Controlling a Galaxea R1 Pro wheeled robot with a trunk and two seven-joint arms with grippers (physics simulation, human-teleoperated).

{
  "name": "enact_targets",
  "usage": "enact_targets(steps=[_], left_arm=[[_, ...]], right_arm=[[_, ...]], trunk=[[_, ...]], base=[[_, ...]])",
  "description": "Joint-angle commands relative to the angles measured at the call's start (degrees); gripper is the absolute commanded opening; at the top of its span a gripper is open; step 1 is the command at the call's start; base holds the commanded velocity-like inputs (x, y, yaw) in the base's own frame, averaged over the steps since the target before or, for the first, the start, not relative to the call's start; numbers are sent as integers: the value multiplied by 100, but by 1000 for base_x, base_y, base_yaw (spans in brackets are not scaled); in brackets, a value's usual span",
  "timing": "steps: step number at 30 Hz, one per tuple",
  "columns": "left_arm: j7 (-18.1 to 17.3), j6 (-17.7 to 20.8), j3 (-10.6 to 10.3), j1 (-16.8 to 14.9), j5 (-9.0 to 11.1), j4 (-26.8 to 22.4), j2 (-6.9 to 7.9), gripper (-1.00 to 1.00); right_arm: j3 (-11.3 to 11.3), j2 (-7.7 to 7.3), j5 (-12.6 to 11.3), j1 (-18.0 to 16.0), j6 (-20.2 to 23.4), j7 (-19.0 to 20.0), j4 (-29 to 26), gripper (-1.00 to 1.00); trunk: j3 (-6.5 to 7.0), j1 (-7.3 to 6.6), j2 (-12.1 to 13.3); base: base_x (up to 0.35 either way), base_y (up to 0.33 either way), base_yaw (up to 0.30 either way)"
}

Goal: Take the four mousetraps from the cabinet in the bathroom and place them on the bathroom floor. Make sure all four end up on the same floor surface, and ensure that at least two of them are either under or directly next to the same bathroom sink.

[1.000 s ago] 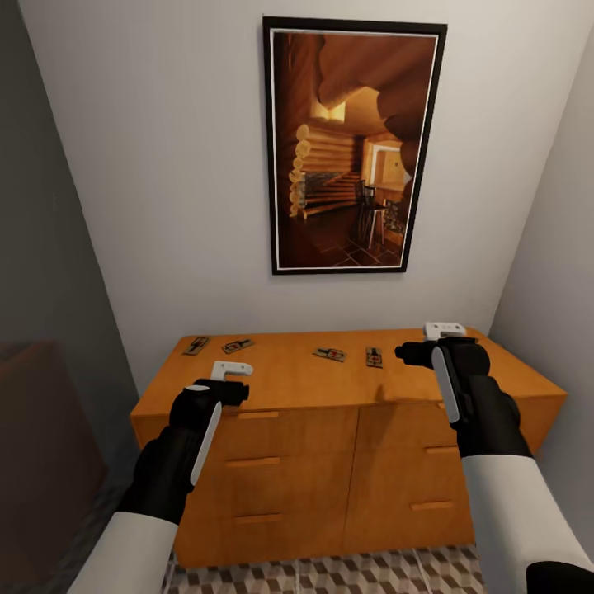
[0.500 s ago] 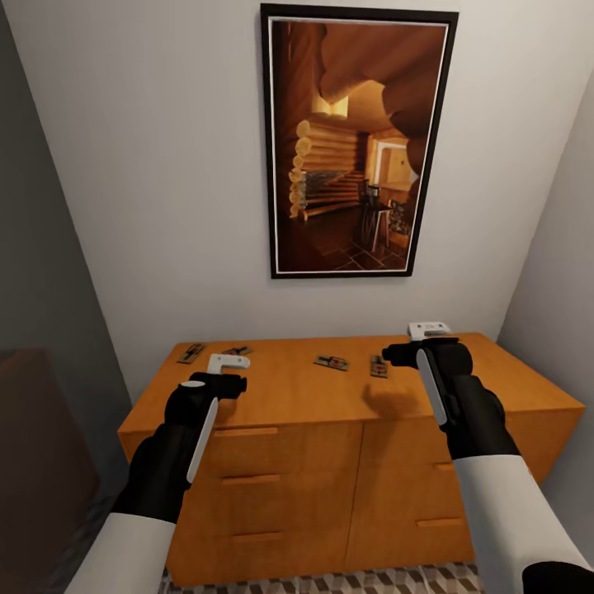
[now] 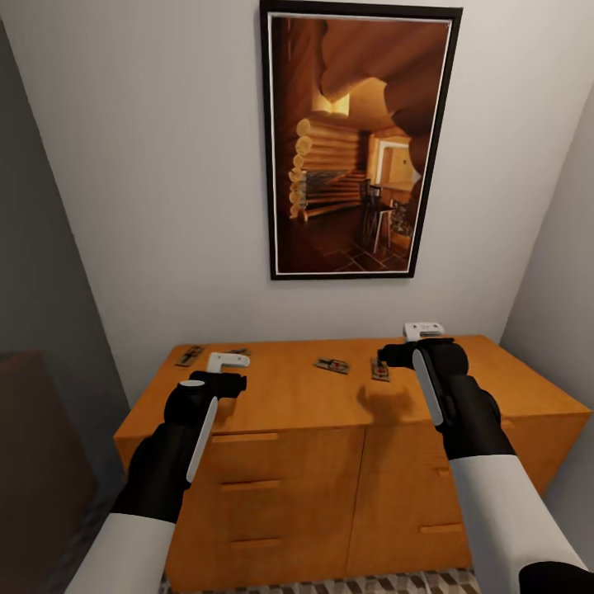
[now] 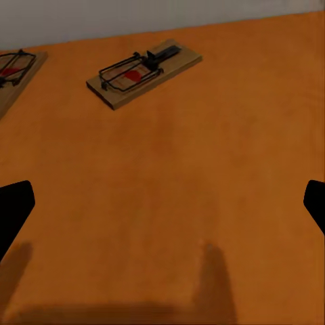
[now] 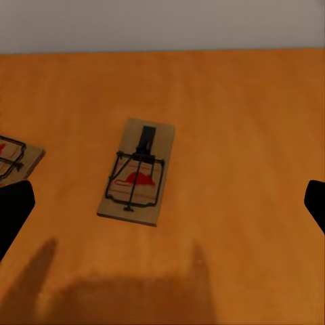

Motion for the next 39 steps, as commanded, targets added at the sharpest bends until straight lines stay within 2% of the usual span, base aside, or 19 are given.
enact_targets(steps=[1, 7, 17, 39], left_arm=[[9, 26, -7, -4, -23, -7, 1, 100], [10, -73, -7, -4, -22, -85, 1, 100], [7, -182, -7, -4, -21, -161, -5, 100], [-47, -191, -2, -4, 72, -177, -12, 100]], right_arm=[[9, -1, -3, -5, 26, -26, -2, 100], [6, 1, -5, -5, 26, -26, 45, 100], [-2, 2, -6, -5, 26, -28, 232, 100], [-3, 22, 8, -5, 26, -87, 1214, 100]], trunk=[[-7, 2, -4], [-7, 2, -4], [-7, 2, -4], [-7, 2, -4]], base=[[213, 0, 0], [210, 0, 0], [57, 0, 0], [3, 0, 0]])
